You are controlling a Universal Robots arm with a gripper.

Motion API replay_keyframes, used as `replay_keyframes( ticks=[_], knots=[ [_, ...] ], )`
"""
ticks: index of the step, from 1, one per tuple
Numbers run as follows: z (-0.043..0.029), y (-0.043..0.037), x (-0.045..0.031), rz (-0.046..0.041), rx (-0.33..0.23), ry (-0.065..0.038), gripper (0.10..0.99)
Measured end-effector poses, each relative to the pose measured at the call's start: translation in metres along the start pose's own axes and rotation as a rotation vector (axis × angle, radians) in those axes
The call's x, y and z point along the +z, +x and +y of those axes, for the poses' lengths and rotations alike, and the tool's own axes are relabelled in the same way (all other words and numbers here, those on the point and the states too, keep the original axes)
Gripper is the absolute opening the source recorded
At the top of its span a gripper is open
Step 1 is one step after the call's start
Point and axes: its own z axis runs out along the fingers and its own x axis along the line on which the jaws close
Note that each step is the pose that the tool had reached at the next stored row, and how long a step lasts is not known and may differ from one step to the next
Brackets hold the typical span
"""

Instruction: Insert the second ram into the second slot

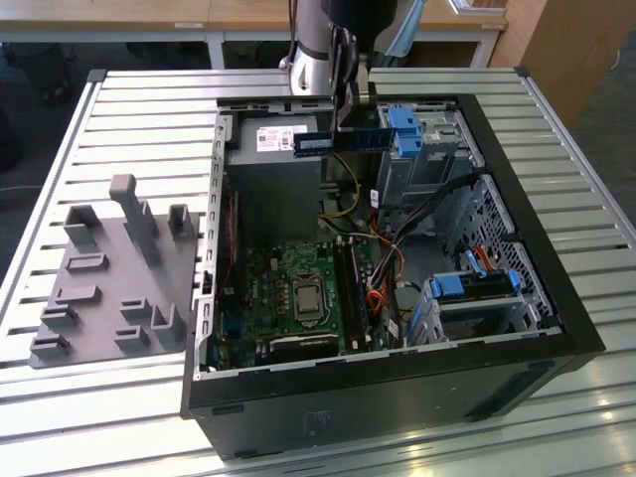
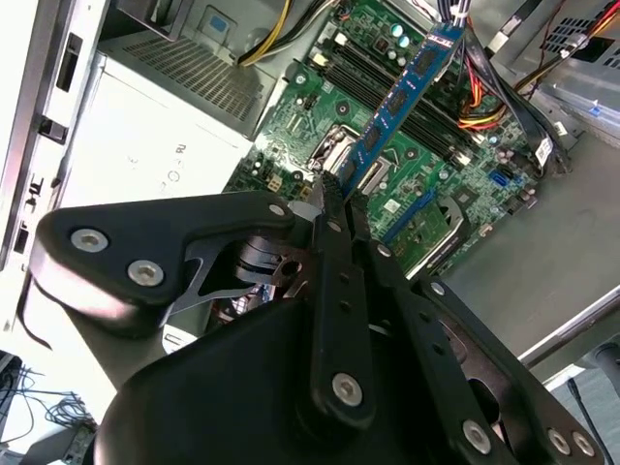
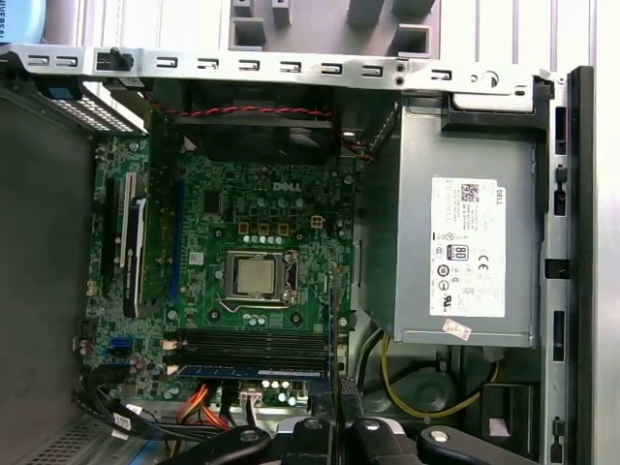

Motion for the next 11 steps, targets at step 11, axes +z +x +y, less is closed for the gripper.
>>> replay_keyframes(
  ticks=[11],
  knots=[
    [0.0002, 0.0052, 0.0000, -0.0001, 0.000, 0.000, 0.137]
  ],
)
